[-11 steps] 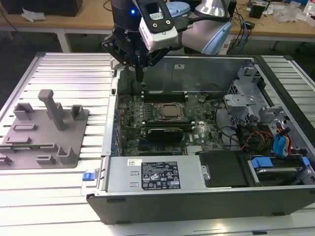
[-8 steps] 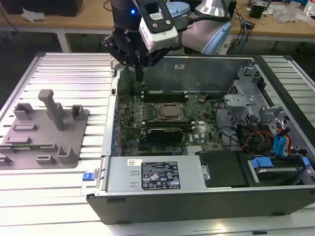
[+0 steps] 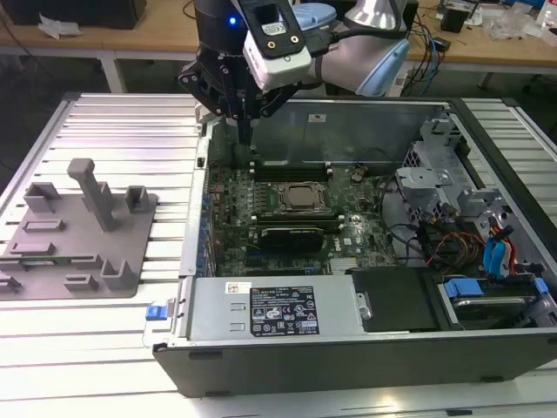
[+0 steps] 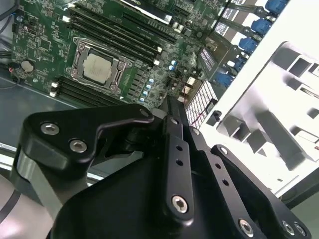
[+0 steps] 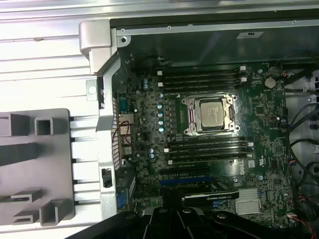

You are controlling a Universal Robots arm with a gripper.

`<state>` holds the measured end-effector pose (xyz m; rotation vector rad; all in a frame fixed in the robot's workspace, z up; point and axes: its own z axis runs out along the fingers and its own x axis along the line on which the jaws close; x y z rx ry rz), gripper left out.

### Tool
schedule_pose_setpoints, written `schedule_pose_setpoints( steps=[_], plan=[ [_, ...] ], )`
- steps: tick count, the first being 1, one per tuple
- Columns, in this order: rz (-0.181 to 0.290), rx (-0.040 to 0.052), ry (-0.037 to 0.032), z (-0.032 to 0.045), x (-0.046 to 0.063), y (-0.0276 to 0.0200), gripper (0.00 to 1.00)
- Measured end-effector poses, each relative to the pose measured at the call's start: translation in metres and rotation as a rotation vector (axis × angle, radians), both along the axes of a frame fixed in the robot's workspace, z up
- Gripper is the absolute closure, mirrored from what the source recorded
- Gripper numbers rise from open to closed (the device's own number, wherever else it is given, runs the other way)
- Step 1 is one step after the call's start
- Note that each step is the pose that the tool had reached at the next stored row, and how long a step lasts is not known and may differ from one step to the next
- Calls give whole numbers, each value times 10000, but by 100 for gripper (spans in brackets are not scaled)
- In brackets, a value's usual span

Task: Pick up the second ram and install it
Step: 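Reach for the second ram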

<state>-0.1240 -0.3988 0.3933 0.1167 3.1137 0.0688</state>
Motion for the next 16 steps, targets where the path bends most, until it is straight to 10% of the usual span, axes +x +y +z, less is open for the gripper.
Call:
schedule_pose_setpoints(
  steps=[16],
  plan=[
    [1, 0, -1, 0, -297, 2, 92]
  ],
)
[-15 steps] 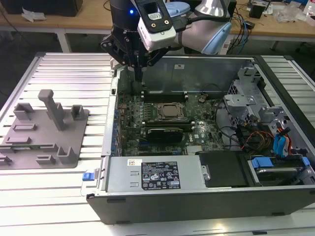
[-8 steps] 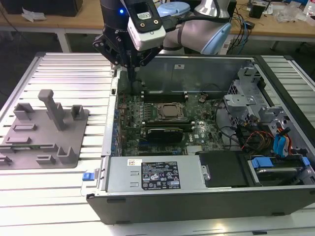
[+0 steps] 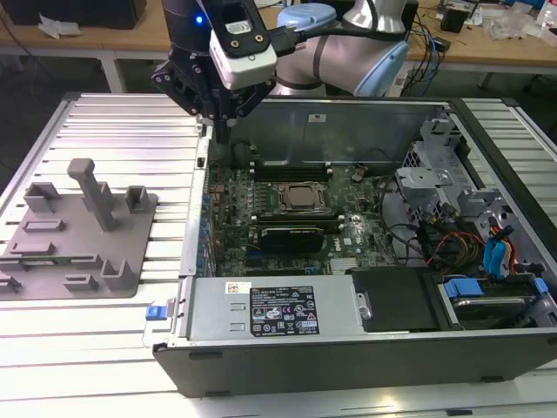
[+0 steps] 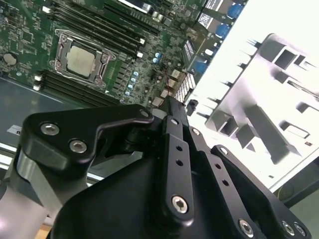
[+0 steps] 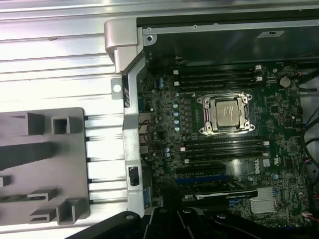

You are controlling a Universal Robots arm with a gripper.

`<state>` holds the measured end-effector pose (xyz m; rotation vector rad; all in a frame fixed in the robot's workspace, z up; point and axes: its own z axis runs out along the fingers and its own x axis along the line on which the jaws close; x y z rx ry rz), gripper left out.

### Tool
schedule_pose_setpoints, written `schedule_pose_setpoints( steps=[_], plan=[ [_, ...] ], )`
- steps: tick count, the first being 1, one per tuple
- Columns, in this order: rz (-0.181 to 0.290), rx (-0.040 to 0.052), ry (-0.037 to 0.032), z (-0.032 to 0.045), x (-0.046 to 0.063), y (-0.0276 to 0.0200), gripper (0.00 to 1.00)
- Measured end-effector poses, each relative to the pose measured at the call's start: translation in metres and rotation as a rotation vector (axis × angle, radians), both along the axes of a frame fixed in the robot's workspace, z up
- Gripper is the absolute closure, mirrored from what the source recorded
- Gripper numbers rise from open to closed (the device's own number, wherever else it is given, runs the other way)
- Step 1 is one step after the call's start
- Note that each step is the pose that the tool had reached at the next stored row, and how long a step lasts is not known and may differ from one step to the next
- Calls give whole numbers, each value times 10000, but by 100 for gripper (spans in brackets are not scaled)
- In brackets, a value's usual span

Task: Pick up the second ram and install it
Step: 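Reach for the second ram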

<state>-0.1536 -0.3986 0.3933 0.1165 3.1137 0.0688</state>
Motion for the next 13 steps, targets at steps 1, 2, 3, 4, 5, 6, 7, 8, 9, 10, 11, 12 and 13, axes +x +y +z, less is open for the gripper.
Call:
schedule_pose_setpoints(
  steps=[1, 2, 3, 4, 5, 6, 7, 8, 9, 10, 11, 12, 13],
  plan=[
    [0, 1, -1, 0, -17, 0, 92],
    [-1, 1, 0, 0, -23, 1, 92],
    [0, 0, 0, 0, -30, 1, 92],
    [0, 1, -1, 0, -43, 1, 92],
    [0, 0, 0, 0, -58, 1, 92],
    [-1, 0, 0, 0, -72, 1, 92],
    [0, 1, -1, 0, -83, 1, 92],
    [-1, 0, -1, 0, -96, 1, 92],
    [-1, 0, 0, 0, -108, 1, 92],
    [0, 0, 0, 0, -116, 1, 92],
    [0, 0, 1, 0, -128, 1, 92],
    [-1, 0, 0, 0, -137, 1, 92],
    [0, 0, 0, 0, -152, 1, 92]
  ],
)
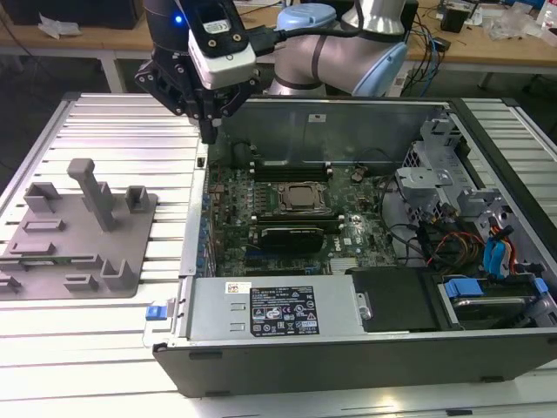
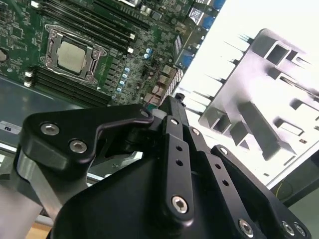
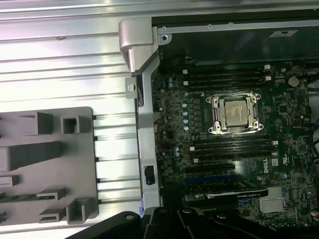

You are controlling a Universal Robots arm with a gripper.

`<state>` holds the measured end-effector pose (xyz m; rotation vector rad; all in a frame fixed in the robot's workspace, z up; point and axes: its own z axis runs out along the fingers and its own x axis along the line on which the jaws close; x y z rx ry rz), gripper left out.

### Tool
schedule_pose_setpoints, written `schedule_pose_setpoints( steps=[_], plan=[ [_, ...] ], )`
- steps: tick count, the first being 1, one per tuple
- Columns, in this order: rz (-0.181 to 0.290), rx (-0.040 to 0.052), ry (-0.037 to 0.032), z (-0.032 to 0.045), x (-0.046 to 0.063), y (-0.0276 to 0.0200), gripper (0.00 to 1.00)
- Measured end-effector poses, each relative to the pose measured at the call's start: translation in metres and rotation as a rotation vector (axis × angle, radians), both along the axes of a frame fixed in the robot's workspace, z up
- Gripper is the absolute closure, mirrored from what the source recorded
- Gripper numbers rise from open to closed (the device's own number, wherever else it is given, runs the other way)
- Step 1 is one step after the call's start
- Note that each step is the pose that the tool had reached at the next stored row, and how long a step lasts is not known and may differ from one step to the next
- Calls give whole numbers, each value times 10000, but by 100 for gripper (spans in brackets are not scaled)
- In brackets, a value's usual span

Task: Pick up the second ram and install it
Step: 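Reach for the second ram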

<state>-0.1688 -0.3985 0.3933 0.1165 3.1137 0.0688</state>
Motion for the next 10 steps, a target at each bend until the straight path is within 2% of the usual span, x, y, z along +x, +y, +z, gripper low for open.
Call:
schedule_pose_setpoints(
  steps=[10],
  plan=[
    [0, 1, 0, 0, -188, 0, 92]
  ],
)
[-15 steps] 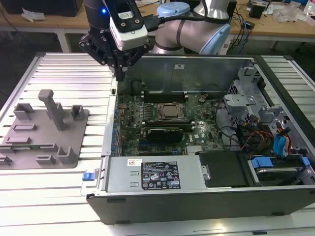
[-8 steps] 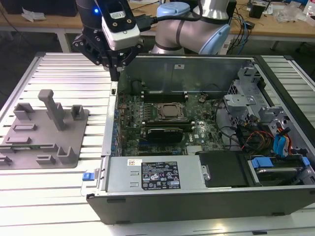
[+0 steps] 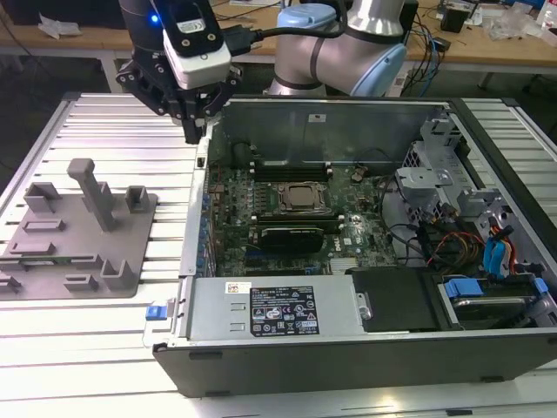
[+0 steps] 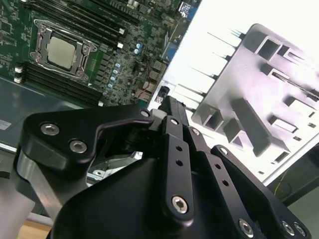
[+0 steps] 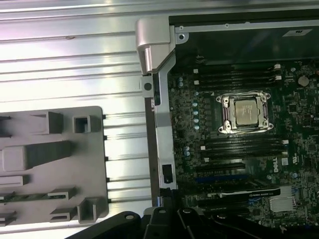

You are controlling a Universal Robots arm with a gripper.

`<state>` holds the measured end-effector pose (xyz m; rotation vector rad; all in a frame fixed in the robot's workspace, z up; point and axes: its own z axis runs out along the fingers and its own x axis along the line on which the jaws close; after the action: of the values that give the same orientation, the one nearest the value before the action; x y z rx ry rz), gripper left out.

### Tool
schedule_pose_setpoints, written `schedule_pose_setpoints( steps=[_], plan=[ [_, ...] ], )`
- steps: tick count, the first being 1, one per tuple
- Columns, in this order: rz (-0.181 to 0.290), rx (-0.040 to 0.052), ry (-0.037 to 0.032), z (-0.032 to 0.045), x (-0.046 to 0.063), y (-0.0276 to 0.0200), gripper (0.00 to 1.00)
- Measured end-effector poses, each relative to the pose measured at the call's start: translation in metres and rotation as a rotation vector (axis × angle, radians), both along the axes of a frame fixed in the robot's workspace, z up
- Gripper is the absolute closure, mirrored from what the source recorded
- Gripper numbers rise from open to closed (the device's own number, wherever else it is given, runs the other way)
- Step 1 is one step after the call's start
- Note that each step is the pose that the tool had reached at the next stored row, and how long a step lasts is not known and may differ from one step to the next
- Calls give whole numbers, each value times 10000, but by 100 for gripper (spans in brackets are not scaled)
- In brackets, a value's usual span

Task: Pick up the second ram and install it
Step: 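Reach for the second ram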

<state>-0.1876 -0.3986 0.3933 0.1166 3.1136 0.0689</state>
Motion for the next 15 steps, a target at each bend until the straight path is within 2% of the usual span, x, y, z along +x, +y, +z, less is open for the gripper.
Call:
schedule_pose_setpoints(
  steps=[15],
  plan=[
    [0, -1, 1, 0, -331, 0, 92]
  ],
)
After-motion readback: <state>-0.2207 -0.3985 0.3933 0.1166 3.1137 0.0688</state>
